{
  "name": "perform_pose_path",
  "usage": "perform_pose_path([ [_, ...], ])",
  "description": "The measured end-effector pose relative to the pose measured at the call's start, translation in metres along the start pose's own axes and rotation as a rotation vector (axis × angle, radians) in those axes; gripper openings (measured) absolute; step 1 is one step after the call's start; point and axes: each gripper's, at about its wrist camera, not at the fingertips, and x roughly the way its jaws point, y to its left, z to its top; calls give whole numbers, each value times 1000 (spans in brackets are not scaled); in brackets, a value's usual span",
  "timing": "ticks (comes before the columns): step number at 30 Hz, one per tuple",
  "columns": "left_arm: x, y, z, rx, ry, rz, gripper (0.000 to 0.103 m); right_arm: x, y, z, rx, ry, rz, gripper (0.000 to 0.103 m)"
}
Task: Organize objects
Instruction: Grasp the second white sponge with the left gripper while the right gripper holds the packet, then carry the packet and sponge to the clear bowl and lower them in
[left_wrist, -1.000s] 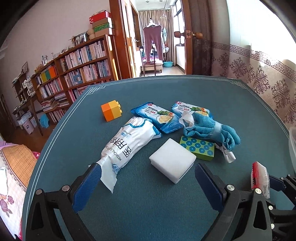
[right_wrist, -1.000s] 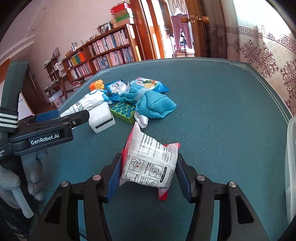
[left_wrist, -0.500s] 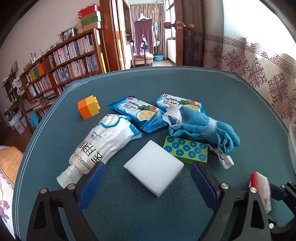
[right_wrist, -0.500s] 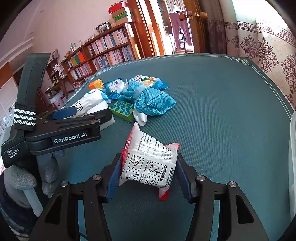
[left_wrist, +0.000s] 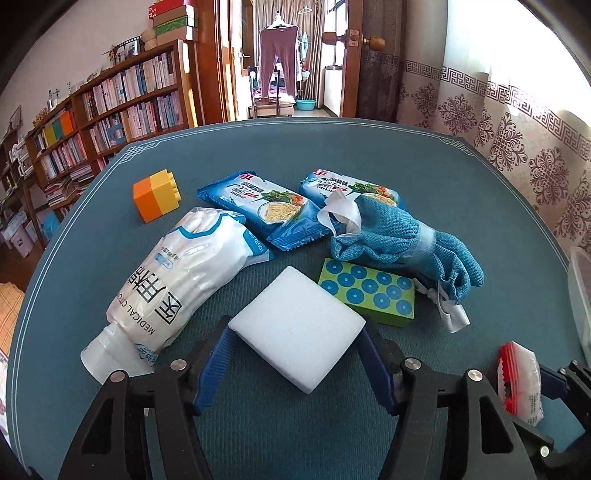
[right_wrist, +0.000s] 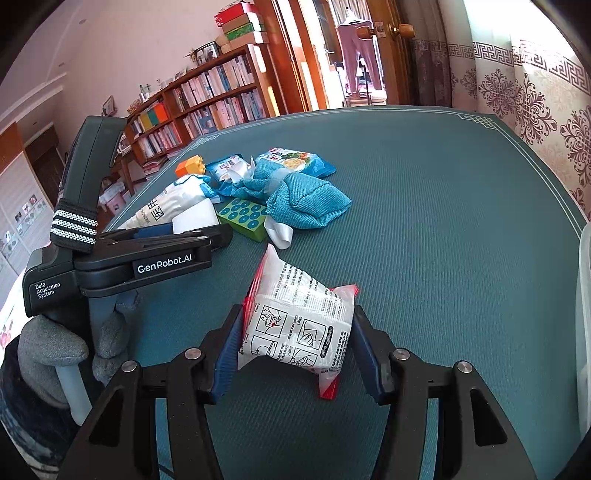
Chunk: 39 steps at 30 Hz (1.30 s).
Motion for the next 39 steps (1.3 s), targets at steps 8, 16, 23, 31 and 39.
perform_pose_path([
  [8,-7,0,-2,-5,-31,9,64,-3,-1,-2,9,-9,-13,57],
  [16,-16,-5,-7,10,-71,40,64,-11,0,-5,20,-32,-27,57],
  [23,-22,-9,-11,13,-87,53,64,-28,12,-10,-32,-67,-46,57],
  [31,-27,-17,-17,13,-93,83,64,-63,5,-6,-40,-125,-63,57],
  [39,-35,-47,-26,79,-93,58,64,-101,-29,-5,-30,-156,-139,57],
])
